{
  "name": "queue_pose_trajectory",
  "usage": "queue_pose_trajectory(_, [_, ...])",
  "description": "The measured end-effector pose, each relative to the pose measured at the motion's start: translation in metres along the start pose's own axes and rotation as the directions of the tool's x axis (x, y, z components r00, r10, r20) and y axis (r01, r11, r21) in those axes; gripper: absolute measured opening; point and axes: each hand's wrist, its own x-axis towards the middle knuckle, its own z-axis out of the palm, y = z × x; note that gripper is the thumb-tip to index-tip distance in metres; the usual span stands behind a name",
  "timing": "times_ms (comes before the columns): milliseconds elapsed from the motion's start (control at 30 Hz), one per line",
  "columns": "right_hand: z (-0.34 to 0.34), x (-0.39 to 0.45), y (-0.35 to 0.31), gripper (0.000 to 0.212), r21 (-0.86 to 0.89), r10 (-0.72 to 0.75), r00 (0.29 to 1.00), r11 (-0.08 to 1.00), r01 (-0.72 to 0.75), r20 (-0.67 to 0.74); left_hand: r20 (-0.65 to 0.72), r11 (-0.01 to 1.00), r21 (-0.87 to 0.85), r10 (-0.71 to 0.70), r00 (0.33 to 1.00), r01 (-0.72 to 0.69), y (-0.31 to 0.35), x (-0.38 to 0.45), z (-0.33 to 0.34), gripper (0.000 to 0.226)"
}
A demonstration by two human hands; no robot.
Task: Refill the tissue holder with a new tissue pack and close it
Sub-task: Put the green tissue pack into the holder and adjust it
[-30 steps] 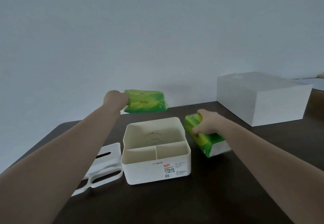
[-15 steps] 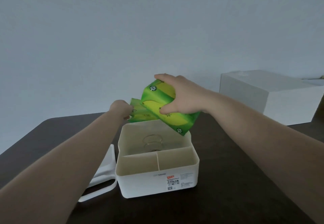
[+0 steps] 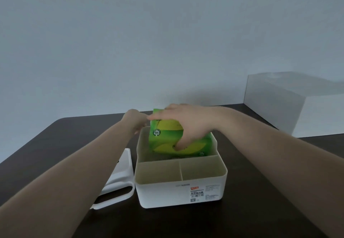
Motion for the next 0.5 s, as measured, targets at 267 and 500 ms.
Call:
queue_pose_trajectory(267, [0.014, -0.003, 0.004, 0.088, 0.086, 0.036, 0.995, 0.995, -0.044, 0.092, 0.040, 0.998, 0.060, -0.008, 0.999, 0.006, -0.015, 0.003, -0.021, 0.007])
queue_pose_trajectory(500, [0.002, -0.011, -0.028, 0.047, 0.270, 0.115, 0.972, 0.961, -0.057, -0.204, 0.064, 0.997, 0.060, 0.041, 0.997, -0.045, -0.037, -0.008, -0.052, 0.014])
